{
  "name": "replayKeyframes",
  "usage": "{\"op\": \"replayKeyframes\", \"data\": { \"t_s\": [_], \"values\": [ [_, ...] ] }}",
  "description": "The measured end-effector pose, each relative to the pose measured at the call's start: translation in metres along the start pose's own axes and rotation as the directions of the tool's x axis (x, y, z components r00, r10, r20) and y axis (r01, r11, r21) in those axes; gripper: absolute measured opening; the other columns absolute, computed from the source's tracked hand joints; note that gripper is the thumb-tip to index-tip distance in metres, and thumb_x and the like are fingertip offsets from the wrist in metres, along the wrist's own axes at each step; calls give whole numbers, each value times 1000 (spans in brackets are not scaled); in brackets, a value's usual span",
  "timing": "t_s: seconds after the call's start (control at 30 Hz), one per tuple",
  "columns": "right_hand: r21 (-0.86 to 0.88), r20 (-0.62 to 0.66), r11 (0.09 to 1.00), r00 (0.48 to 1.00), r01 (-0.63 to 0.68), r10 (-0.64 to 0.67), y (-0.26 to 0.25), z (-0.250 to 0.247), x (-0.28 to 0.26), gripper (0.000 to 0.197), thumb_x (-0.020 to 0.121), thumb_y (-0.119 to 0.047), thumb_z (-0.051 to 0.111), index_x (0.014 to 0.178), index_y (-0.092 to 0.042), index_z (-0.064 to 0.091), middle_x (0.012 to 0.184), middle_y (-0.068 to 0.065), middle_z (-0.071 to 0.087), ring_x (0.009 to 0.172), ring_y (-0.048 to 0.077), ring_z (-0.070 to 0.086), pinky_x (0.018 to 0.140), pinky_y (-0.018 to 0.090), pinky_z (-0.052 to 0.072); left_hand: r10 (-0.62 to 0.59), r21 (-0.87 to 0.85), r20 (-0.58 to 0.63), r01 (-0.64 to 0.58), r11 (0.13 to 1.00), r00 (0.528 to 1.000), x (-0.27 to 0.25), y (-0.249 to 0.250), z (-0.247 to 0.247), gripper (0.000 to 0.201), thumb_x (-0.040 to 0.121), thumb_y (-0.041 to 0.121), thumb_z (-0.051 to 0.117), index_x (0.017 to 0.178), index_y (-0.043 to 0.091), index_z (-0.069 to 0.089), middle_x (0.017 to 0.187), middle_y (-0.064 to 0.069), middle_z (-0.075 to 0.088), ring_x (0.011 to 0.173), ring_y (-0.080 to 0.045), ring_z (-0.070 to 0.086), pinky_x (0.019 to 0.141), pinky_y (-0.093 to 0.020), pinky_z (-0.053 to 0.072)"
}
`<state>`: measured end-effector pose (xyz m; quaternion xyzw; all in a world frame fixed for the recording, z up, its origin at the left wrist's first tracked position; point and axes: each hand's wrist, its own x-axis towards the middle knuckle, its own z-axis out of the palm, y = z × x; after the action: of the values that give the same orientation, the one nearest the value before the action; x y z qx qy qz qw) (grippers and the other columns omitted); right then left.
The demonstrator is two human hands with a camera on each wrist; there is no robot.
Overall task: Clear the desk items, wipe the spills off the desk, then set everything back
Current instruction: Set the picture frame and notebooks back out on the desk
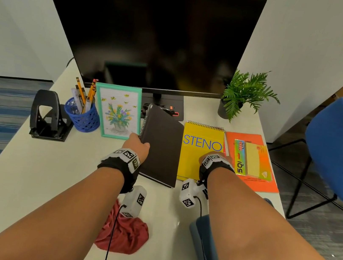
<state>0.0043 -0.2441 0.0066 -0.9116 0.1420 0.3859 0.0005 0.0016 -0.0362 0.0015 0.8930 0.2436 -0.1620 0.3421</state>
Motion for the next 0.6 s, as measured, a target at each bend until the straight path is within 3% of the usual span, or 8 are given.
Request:
{"op": "replayKeyframes", "data": {
  "t_s": [0.1,0.23,0.37,0.4,0.47,0.6],
  "values": [
    [-1,0,1000,1000,26,-26,2,-3,-3,50,91,-18,59,137,-5,46,141,18,45,129,39,44,102,54,42,-8,-6,12,8,1000,1000,1,0,1,40,92,21,51,128,5,42,116,-18,57,87,-26,49,75,-30,40],
    [-2,33,999,998,49,-49,4,-2,5,47,90,-19,58,133,-3,49,134,19,49,123,40,49,99,56,44,-18,-17,28,18,1000,999,4,-3,1,41,91,22,51,127,4,44,121,-19,57,108,-35,56,82,-32,41],
    [70,49,995,996,70,-74,8,-4,10,38,89,-19,60,121,1,55,109,16,49,111,37,55,82,36,52,-33,-24,35,33,999,999,4,-5,3,41,92,22,51,128,4,43,122,-19,57,110,-36,56,81,-31,39],
    [50,47,996,996,70,-72,7,-6,10,36,88,-20,62,117,0,56,107,16,50,109,37,56,82,39,51,-34,-21,36,35,999,999,4,-5,3,41,92,22,51,128,4,43,122,-19,57,110,-35,56,81,-32,40],
    [-17,52,999,998,49,-48,8,-5,10,43,83,-23,66,121,-5,58,117,17,55,113,38,56,88,51,49,-38,-22,39,39,999,999,5,-6,4,42,92,22,51,129,4,42,122,-18,57,109,-35,56,81,-31,40],
    [-26,35,998,998,62,-61,13,-1,11,49,82,-26,66,128,-12,56,132,14,53,119,36,52,94,51,46,-29,-20,33,30,999,999,6,-6,4,42,92,23,51,129,6,43,121,-18,57,107,-34,57,79,-31,39]
  ]
}}
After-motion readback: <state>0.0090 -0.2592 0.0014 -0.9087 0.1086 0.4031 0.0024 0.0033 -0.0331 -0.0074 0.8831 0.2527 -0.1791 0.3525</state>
